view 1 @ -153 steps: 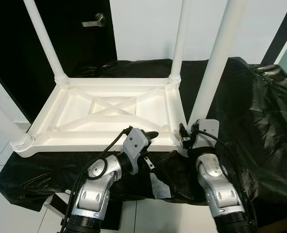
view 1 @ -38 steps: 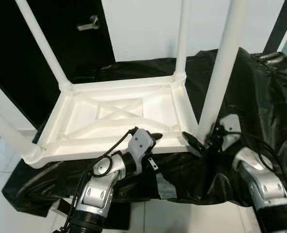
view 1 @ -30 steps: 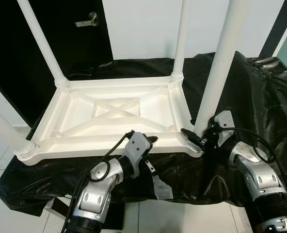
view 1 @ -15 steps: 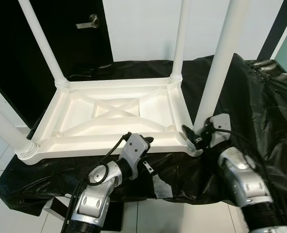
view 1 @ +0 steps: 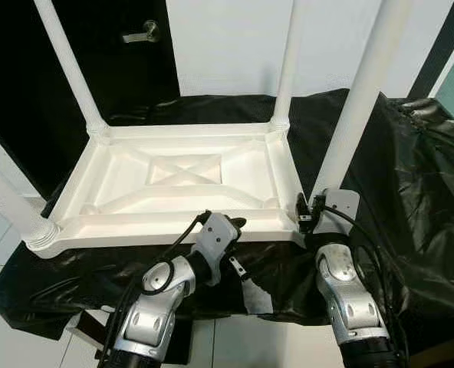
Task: Building children table
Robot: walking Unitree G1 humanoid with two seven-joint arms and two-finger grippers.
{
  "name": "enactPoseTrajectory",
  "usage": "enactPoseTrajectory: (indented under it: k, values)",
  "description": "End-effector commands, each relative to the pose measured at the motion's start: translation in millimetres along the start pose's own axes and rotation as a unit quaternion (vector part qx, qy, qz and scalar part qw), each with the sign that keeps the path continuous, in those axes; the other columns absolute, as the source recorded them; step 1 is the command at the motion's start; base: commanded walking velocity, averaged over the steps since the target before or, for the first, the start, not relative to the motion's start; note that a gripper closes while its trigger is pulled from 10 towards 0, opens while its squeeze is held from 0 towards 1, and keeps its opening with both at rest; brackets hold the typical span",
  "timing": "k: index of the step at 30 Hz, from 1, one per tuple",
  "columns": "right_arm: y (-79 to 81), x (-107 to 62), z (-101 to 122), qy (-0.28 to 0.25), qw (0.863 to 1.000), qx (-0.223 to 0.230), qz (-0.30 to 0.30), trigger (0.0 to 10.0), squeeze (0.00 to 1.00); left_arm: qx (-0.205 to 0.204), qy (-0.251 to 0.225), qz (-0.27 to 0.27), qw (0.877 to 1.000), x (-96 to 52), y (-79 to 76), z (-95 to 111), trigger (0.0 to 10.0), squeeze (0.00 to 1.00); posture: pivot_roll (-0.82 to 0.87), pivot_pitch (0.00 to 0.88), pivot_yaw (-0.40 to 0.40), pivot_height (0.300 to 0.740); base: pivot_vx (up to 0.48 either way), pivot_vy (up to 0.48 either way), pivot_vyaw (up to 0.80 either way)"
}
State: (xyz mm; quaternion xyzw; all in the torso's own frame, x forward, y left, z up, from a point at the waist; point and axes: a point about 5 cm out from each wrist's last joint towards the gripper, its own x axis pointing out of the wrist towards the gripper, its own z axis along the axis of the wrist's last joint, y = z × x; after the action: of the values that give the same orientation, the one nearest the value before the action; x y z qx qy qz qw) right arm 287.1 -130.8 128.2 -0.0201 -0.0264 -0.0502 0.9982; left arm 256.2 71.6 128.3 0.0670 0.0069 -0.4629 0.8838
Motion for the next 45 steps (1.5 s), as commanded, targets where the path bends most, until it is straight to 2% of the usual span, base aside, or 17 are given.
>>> enactPoseTrajectory:
  k: [1, 2, 3, 4, 5, 6, 12, 15, 16, 17, 18, 26, 32, 33, 34, 37, 45]
  values:
    - [-1.9, -3.8, -15.5, 0.038, 0.999, -0.004, -0.003, 10.0, 0.0, 0.001, 0.001, 0.018, 1.0, 1.1, 0.8, 0.1, 10.0, 0.0, -0.04, 0.0, -0.005, 0.74, 0.0, 0.0, 0.0]
    - [-2.0, -3.4, -15.5, 0.042, 0.999, -0.001, -0.006, 10.0, 0.0, 0.002, 0.001, 0.018, 1.0, 0.6, 1.5, 0.3, 10.0, 0.0, -0.04, 0.0, -0.005, 0.74, 0.0, 0.0, 0.0]
    - [-1.9, -2.7, -13.5, 0.038, 0.999, 0.001, 0.001, 10.0, 0.13, 0.003, 0.002, 0.02, 1.0, -0.2, 3.1, 0.6, 10.0, 0.0, -0.04, 0.0, -0.004, 0.74, 0.0, 0.0, 0.0]
    - [-1.9, -2.7, -13.5, 0.038, 0.999, 0.001, 0.001, 10.0, 0.13, 0.003, 0.002, 0.02, 1.0, -0.2, 3.1, 0.6, 10.0, 0.0, -0.04, 0.0, -0.004, 0.74, 0.0, 0.0, 0.0]
    - [-1.0, -2.8, -11.4, 0.035, 0.999, 0.001, 0.004, 10.0, 0.35, 0.004, 0.002, 0.021, 1.0, -0.9, 4.3, 1.0, 10.0, 0.0, -0.04, 0.0, -0.005, 0.74, 0.0, 0.0, 0.0]
    - [-2.6, -3.4, -9.3, 0.028, 0.999, 0.003, 0.017, 10.0, 1.0, 0.004, 0.003, 0.023, 1.0, -1.3, 4.9, 1.3, 10.0, 0.0, -0.03, 0.0, -0.007, 0.74, 0.0, 0.0, 0.0]
    - [-13.8, -6.8, -4.4, 0.002, 0.998, 0.002, 0.068, 10.0, 1.0, 0.005, 0.002, 0.024, 1.0, -1.5, 4.1, 1.6, 10.0, 0.0, -0.03, 0.0, -0.01, 0.74, 0.0, 0.0, 0.0]
    - [-28.9, -11.5, -6.2, -0.004, 0.986, 0.004, 0.169, 10.0, 1.0, 0.006, 0.002, 0.027, 1.0, -1.6, 5.0, 1.9, 10.0, 0.0, -0.03, 0.0, -0.009, 0.74, 0.0, 0.0, 0.0]
    - [-35.6, -11.4, -7.2, -0.003, 0.979, -0.006, 0.205, 10.0, 0.14, 0.006, 0.002, 0.027, 1.0, -1.6, 5.3, 1.9, 10.0, 0.0, -0.03, 0.0, -0.008, 0.74, 0.0, 0.0, 0.0]
    - [-35.6, -11.4, -7.2, -0.003, 0.979, -0.006, 0.205, 10.0, 0.14, 0.006, 0.002, 0.027, 1.0, -1.6, 5.3, 1.9, 10.0, 0.0, -0.03, 0.0, -0.008, 0.74, 0.0, 0.0, 0.0]
    - [-40.3, -10.3, -7.5, 0.001, 0.974, -0.011, 0.228, 10.0, 0.0, 0.006, 0.001, 0.027, 1.0, -1.6, 5.8, 2.2, 10.0, 0.0, -0.03, 0.0, -0.004, 0.74, 0.0, 0.0, 0.0]
    - [-49.9, 9.4, 3.6, 0.019, 0.943, -0.033, 0.33, 10.0, 0.0, 0.01, 0.0, 0.027, 1.0, -0.6, 8.2, 3.9, 10.0, 0.0, -0.03, 0.0, -0.001, 0.74, 0.0, 0.0, 0.0]
    - [-35.0, 23.0, 7.8, 0.026, 0.909, -0.069, 0.41, 10.0, 0.0, 0.012, -0.003, 0.028, 1.0, 0.7, 8.7, 5.8, 10.0, 0.0, -0.02, 0.0, -0.004, 0.74, 0.0, 0.0, 0.0]
    - [-30.6, 24.1, 7.8, 0.025, 0.901, -0.078, 0.425, 8.0, 0.0, 0.013, -0.003, 0.029, 0.999, 0.9, 9.0, 6.1, 10.0, 0.0, -0.02, 0.0, -0.006, 0.74, 0.0, 0.0, 0.0]
    - [-27.6, 24.2, 7.1, 0.027, 0.893, -0.081, 0.443, 0.0, 0.0, 0.014, -0.005, 0.032, 0.999, 0.8, 9.5, 6.8, 10.0, 0.0, -0.01, 0.0, -0.015, 0.74, 0.0, 0.0, 0.0]
    - [-25.6, 21.9, 3.2, 0.037, 0.881, -0.085, 0.463, 0.0, 0.0, 0.013, -0.006, 0.039, 0.999, -0.4, 10.4, 7.6, 10.0, 0.0, 0.0, 0.0, -0.023, 0.74, 0.0, 0.0, 0.0]
    - [-34.4, 15.3, -6.1, 0.061, 0.879, -0.086, 0.465, 0.0, 0.0, 0.01, -0.006, 0.045, 0.999, -3.1, 8.9, 6.6, 10.0, 0.0, 0.01, 0.0, -0.029, 0.74, 0.0, 0.0, 0.0]
